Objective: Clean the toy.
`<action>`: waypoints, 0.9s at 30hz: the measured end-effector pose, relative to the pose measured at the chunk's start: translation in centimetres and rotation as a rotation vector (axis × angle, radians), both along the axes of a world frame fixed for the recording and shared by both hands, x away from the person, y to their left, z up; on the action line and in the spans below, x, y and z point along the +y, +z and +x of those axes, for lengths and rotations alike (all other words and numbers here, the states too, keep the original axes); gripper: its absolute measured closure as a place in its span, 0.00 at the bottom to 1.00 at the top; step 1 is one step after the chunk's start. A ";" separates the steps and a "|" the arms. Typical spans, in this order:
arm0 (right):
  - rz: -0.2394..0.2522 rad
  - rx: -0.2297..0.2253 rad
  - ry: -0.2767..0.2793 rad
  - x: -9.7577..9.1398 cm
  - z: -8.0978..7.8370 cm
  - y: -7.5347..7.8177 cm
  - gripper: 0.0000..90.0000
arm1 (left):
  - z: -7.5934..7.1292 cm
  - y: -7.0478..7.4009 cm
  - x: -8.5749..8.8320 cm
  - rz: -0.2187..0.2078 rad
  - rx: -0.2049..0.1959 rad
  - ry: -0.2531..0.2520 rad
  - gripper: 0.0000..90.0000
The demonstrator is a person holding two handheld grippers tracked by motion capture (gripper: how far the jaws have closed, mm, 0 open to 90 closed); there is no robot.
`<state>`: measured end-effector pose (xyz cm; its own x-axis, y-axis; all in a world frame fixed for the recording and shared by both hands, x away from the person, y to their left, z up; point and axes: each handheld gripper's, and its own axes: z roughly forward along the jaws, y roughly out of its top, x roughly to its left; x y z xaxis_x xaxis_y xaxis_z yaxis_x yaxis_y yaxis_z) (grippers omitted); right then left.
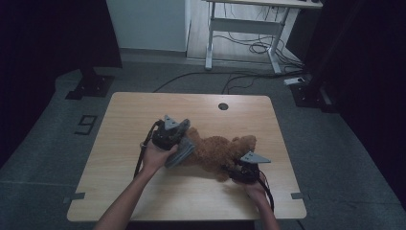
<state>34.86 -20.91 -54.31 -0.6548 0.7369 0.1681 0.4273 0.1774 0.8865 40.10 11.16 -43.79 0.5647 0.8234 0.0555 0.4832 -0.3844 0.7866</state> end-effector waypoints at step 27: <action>-0.062 -0.079 -0.061 3.3 4.0 -0.1 0.65 | 3.6 1.2 -0.9 -0.069 -0.025 -0.008 0.87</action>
